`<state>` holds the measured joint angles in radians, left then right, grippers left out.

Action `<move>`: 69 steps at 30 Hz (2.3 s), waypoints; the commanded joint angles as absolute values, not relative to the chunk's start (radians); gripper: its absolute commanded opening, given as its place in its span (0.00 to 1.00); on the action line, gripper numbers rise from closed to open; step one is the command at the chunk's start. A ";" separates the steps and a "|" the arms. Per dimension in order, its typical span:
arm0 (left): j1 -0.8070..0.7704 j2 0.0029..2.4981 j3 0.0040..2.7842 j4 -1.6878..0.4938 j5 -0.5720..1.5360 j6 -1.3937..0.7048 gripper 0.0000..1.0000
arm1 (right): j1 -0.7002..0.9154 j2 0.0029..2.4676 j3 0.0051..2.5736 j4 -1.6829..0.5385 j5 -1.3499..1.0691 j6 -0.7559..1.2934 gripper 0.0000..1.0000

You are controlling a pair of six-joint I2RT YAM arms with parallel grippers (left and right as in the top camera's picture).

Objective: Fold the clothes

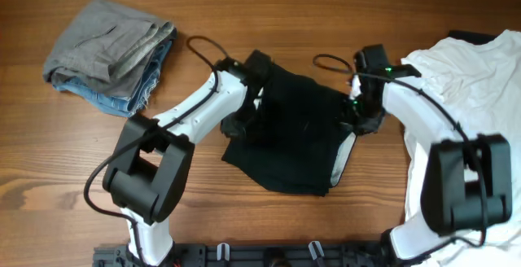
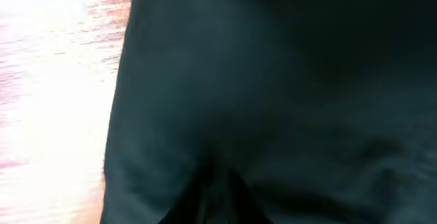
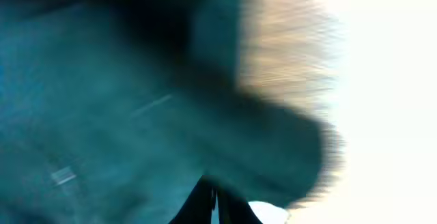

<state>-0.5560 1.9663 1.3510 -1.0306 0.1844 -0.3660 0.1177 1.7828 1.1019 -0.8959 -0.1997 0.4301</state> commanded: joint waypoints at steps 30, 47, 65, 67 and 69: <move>-0.133 1.953 1.691 -1.076 0.601 -0.231 0.50 | 0.232 1.502 1.183 -0.881 -0.336 0.234 0.24; -0.429 1.832 0.979 -0.700 0.564 -0.743 1.00 | 0.232 1.502 1.177 -0.930 -0.337 0.185 0.36; -0.401 1.835 0.884 -0.241 0.538 -0.848 0.95 | 0.233 2.059 1.150 -0.745 -0.337 0.240 0.25; -0.428 1.872 0.884 -0.189 0.537 -0.852 0.94 | 0.233 2.063 1.150 -0.744 -0.337 0.239 0.25; -0.445 1.935 0.884 -0.143 0.531 -0.889 0.91 | 0.233 2.063 1.150 -0.744 -0.337 0.239 0.26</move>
